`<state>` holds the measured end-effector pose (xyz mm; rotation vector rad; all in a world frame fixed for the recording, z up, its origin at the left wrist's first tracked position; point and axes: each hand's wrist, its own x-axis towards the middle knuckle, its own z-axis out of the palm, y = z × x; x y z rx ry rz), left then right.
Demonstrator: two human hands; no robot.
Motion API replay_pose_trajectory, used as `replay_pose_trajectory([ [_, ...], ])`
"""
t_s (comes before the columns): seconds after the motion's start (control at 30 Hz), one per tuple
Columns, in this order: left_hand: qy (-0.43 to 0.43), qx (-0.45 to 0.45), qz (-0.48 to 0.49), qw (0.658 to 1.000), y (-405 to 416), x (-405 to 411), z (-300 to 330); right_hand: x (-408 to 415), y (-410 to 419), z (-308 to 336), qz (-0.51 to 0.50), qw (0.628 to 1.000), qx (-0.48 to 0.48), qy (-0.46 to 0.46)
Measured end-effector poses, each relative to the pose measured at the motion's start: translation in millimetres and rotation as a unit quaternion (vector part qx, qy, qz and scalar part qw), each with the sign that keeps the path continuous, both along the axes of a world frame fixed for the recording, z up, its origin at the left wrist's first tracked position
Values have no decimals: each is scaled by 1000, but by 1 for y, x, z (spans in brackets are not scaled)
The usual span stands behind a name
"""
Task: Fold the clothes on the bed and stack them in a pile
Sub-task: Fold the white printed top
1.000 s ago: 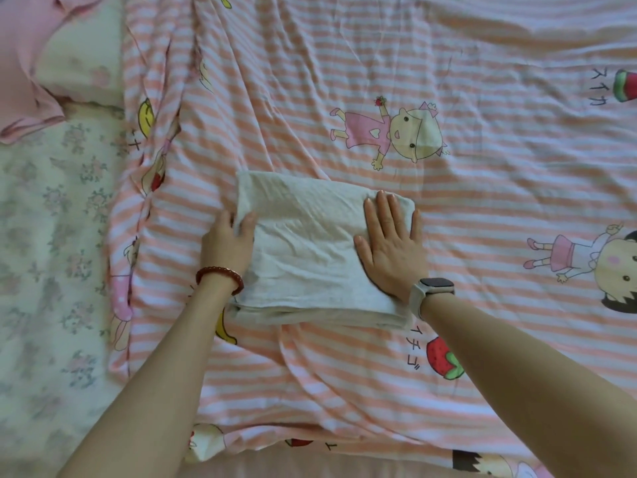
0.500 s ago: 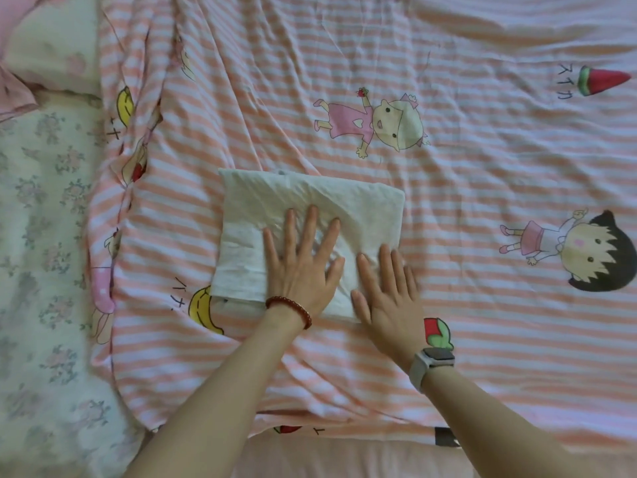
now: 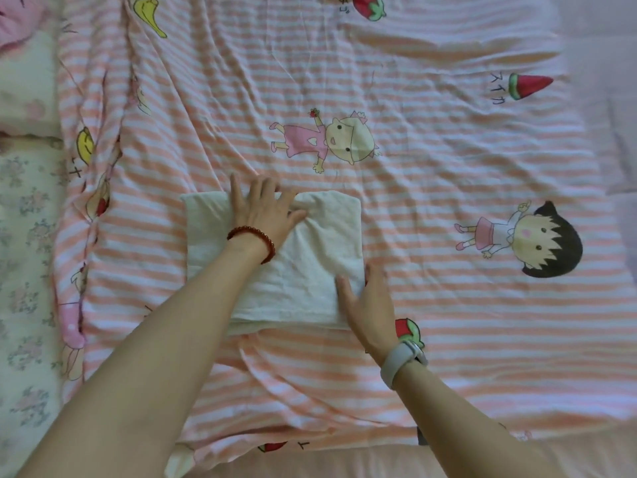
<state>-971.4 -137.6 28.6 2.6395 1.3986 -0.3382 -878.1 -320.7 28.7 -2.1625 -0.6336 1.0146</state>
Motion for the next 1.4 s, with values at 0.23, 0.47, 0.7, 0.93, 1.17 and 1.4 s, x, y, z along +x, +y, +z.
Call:
replay_pose_trajectory([
  [0.23, -133, 36, 183, 973, -26, -22, 5, 4, -3, 16, -28, 992, 117, 33],
  [0.47, -90, -142, 283, 944, -128, -40, -8, 53, -66, 6, -2, 1000, 13, -25],
  [0.7, -162, -66, 289, 941, -101, -5, -9, 68, -20, 0, -2, 996, 93, 17],
  [0.93, -204, -201, 329, 900, -62, -10, 0, 53, -24, 28, -71, 976, 117, 167],
  [1.17, -408, -363, 381, 746, -92, -24, 28, 41, -45, 101, 14, 975, 194, 106],
  [1.4, -547, -499, 375, 558, -160, -30, 72, 77, -110, 137, -57, 984, 148, 80],
])
